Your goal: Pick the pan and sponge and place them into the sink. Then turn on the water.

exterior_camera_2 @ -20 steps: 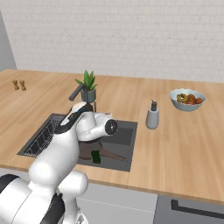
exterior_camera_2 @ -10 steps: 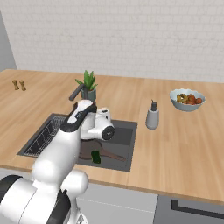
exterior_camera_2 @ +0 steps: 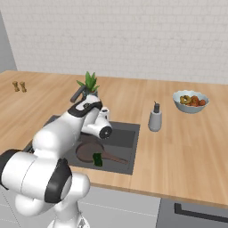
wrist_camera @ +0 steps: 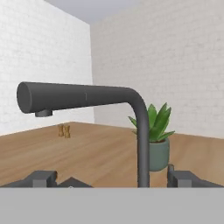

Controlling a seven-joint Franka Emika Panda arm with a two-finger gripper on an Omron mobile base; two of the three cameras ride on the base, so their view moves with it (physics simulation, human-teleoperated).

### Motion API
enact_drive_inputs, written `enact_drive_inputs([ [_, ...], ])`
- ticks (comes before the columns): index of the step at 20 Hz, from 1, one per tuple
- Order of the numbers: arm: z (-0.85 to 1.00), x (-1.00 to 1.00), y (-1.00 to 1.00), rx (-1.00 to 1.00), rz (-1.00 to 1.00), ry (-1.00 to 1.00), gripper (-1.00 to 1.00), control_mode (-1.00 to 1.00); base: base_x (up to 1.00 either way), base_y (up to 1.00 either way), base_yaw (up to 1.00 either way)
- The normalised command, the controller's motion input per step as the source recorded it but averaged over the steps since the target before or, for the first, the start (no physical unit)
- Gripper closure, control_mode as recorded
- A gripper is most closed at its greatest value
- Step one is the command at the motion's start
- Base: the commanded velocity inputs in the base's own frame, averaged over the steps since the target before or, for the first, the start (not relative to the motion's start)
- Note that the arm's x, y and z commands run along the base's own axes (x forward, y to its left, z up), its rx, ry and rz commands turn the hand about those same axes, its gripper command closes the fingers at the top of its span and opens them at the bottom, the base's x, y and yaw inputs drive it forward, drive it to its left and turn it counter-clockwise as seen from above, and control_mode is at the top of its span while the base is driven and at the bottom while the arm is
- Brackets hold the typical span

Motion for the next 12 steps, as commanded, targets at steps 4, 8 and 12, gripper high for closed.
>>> enact_drive_inputs([
  [4,0.0,0.21,0.0,0.0,0.0,-0.04,-1.0,-1.0,0.0,0.0,0.0],
  [8,-0.02,0.25,-0.02,0.0,0.0,0.0,-1.0,-1.0,0.0,0.0,0.0],
  [12,-0.08,0.15,-0.04,0.0,0.0,0.0,-1.0,-1.0,0.0,0.0,0.0],
])
